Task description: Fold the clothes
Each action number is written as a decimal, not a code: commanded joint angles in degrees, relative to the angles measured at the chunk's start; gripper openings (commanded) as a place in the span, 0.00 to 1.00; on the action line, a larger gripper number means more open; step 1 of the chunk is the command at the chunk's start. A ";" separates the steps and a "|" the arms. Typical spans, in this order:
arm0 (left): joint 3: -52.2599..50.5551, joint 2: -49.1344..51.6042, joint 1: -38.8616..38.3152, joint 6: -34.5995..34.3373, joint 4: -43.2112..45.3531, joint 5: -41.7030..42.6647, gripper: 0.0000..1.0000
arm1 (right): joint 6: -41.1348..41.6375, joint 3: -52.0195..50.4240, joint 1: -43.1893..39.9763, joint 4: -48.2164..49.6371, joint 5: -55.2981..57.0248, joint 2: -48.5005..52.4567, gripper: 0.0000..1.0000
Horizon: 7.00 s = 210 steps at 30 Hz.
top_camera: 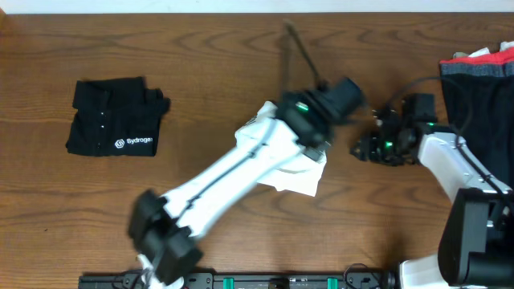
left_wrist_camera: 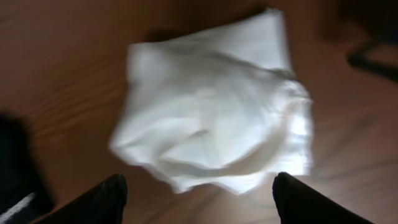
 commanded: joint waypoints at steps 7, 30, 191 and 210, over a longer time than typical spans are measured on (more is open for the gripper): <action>0.96 -9.27 19.82 0.04 -8.00 -2.56 0.77 | -4.00 0.00 17.38 10.14 -5.73 -0.90 0.52; 0.68 -9.66 30.05 0.07 -13.68 -2.56 0.78 | 2.29 1.57 26.05 15.47 13.88 -2.25 0.01; 0.68 -9.66 30.05 0.52 -8.74 -2.56 0.94 | -5.75 6.78 24.76 -25.46 22.99 -19.47 0.01; -0.59 -9.57 30.03 0.52 -8.68 3.23 0.99 | 9.07 6.73 18.86 -17.75 21.92 -18.03 0.57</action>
